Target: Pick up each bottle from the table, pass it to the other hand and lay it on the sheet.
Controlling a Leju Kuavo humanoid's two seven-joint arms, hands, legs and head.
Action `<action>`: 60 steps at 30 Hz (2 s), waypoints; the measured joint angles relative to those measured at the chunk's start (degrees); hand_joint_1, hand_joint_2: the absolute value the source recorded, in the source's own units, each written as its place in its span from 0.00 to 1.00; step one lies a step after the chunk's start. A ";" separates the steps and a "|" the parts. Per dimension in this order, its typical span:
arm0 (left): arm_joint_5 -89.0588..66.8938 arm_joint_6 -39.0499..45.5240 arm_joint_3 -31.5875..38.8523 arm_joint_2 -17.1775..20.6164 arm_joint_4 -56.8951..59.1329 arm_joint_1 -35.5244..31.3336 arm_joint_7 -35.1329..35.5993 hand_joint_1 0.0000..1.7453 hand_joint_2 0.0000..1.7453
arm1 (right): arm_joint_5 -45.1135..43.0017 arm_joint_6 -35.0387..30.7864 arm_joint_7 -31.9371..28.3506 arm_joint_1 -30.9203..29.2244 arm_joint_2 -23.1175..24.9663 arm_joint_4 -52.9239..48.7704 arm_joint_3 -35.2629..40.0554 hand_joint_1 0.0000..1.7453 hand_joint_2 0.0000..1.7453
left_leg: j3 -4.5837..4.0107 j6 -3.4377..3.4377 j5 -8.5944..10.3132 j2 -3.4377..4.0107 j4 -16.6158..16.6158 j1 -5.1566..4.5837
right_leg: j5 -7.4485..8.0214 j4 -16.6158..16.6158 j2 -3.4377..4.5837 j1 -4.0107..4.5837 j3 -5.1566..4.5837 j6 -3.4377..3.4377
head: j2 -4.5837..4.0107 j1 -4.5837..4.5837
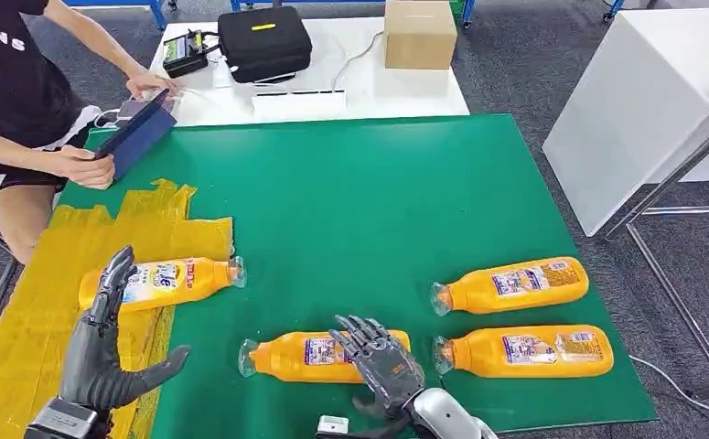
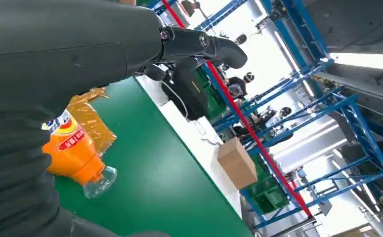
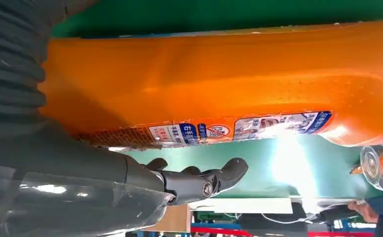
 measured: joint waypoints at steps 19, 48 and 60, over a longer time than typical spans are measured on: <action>3.02 -1.05 1.68 -1.03 -0.20 1.70 1.73 0.00 1.00 | 4.44 1.91 8.35 -4.23 -2.36 5.68 1.88 0.30 1.00 | 0.91 0.06 -0.35 0.07 -0.03 -0.01 | -0.24 -0.09 0.02 0.00 0.27 -0.05 | 0.00 0.00; 1.71 -2.43 1.51 -1.62 -0.46 1.96 3.78 0.00 1.00 | 2.03 -3.70 6.62 -6.56 3.67 10.25 -3.73 1.00 1.00 | 1.18 0.14 -0.28 0.09 -0.02 -0.04 | -0.21 -0.10 0.03 -0.03 0.58 -0.02 | 0.00 0.00; 8.79 -6.77 -10.69 -2.91 7.30 -0.07 7.74 0.00 1.00 | -18.76 -17.66 -12.72 -2.42 12.20 -3.41 -12.24 1.00 1.00 | 0.39 0.10 -0.16 0.05 0.02 -0.03 | -0.17 -0.06 0.02 -0.05 0.39 0.05 | 0.00 -0.02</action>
